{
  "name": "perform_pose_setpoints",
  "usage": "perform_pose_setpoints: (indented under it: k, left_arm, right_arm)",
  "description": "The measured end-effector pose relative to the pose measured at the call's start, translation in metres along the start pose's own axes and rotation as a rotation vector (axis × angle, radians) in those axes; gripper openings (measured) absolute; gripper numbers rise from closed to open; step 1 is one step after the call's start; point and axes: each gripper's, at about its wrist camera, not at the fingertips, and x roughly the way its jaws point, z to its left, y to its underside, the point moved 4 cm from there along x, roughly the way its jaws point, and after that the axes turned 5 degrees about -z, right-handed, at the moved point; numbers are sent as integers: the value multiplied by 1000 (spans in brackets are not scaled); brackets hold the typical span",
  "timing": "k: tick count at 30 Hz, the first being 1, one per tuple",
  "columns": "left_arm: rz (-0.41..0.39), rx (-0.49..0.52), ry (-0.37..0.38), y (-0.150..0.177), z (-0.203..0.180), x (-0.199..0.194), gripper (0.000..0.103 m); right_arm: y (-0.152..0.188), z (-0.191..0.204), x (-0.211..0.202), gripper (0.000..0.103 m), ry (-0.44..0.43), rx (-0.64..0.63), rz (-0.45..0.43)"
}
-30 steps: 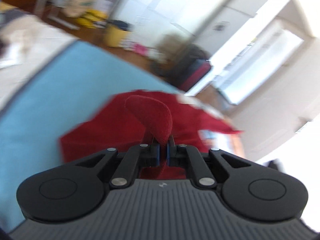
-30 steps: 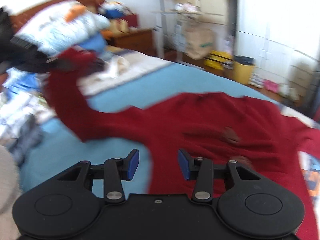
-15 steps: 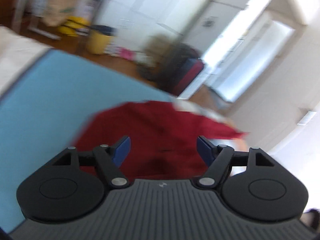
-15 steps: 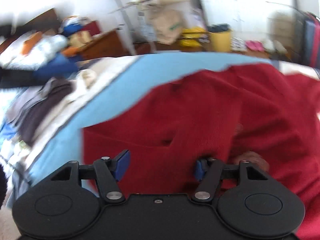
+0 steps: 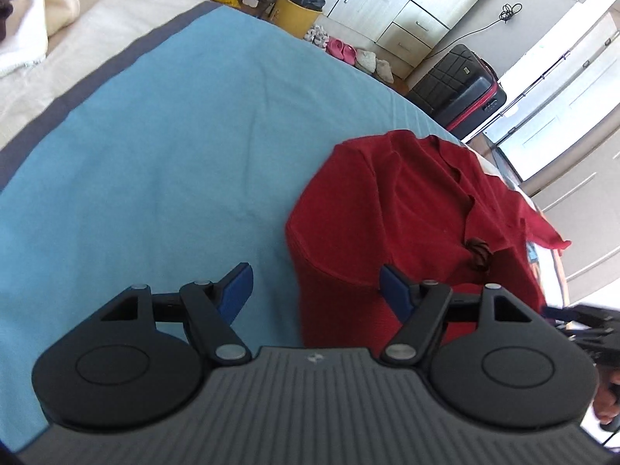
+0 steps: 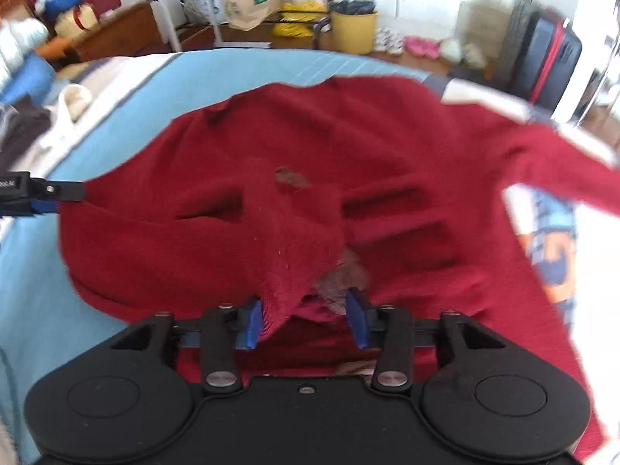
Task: Fold clothes
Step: 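Fold the sleeve across the sweater body with the left gripper while the right gripper grasps the other sleeve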
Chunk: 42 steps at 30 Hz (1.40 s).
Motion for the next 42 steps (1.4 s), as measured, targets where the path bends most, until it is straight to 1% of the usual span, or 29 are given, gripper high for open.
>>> perform_pose_setpoints:
  k: [1, 4, 5, 8, 9, 10, 11, 12, 13, 14, 15, 16, 18, 22, 24, 27, 28, 29, 30, 31, 32, 33, 35, 37, 39, 40, 41, 42]
  left_arm:
    - [1, -6, 13, 0, 0, -1, 71]
    - [6, -24, 53, -2, 1, -4, 71]
    - [15, -35, 78, -1, 1, -3, 71]
    - [60, -67, 148, 4, -2, 3, 69]
    - [75, -74, 161, 6, -4, 6, 67]
    - [78, -63, 156, 9, -6, 7, 64]
    - [71, -32, 136, 11, -8, 8, 60]
    - [65, 0, 117, 13, -11, 9, 40]
    - [57, 33, 95, 15, -13, 9, 27]
    - [45, 64, 70, 16, -15, 9, 13]
    - [32, 71, 63, 16, -16, 8, 9]
    - [17, 57, 69, 15, -16, 6, 8]
    - [-14, 21, 91, 10, -15, -1, 7]
    - [-89, -34, 118, -2, -10, -22, 6]
    - [-123, -115, 166, -8, -5, -34, 6]
    - [-154, -293, 236, -12, 6, -40, 6]
    - [-149, -341, 239, -9, 9, -35, 6]
    - [-138, -348, 228, -7, 9, -27, 7]
    - [-127, -348, 209, -4, 9, -20, 7]
    - [-118, -313, 155, 0, 9, -12, 7]
    - [-114, -280, 108, 3, 9, -6, 7]
    - [-110, -261, 90, 6, 10, -1, 7]
    - [-90, -272, 89, 8, 14, 6, 8]
    - [-95, -293, 100, 6, 18, 6, 9]
    - [-99, -311, 109, 4, 21, 5, 10]
    - [-95, -305, 108, 4, 20, 3, 10]
    - [-90, -299, 106, 5, 19, 2, 10]
    - [-85, -292, 105, 5, 17, 0, 10]
  right_arm:
    - [-3, 2, -6, 53, 29, -42, -16]
    - [-13, 9, -18, 54, 69, -143, -64]
    - [-17, 11, -22, 54, 82, -176, -80]
    - [-24, 21, -22, 53, 45, -200, -113]
    - [-26, 24, -20, 51, 26, -208, -113]
    - [-28, 28, -16, 48, 0, -225, -104]
    - [-31, 32, -11, 45, -23, -243, -94]
    - [-33, 35, -3, 45, -17, -268, -72]
    - [-34, 37, 4, 44, 4, -287, -45]
    - [-34, 38, 11, 28, 22, -305, -20]
    - [-33, 39, 19, 6, 39, -330, 3]
    - [-34, 40, 23, 6, 57, -351, 10]
    - [-40, 33, 17, 5, 65, -315, -41]
    - [-66, 12, -19, 5, 40, -158, -206]
    - [-72, -7, -26, 5, -1, -59, -274]
    - [-81, -36, -37, 5, -63, 90, -374]
    - [-84, -46, -40, 6, -84, 139, -407]
    - [-87, -56, -43, 6, -102, 188, -436]
    - [-89, -67, -27, 6, -64, 208, -402]
    - [-91, -77, -12, 6, -27, 229, -368]
    - [-90, -85, -3, 5, -5, 256, -354]
    - [-89, -93, 5, 4, 16, 283, -340]
    - [-86, -109, 22, 3, 57, 336, -312]
    - [-80, -109, 28, 3, 18, 389, -286]
    - [-73, -110, 33, 10, -21, 442, -260]
    - [-70, -110, 36, 10, -40, 469, -247]
    - [-67, -110, 39, 13, -60, 495, -233]
    - [-64, -110, 42, 23, -80, 521, -220]
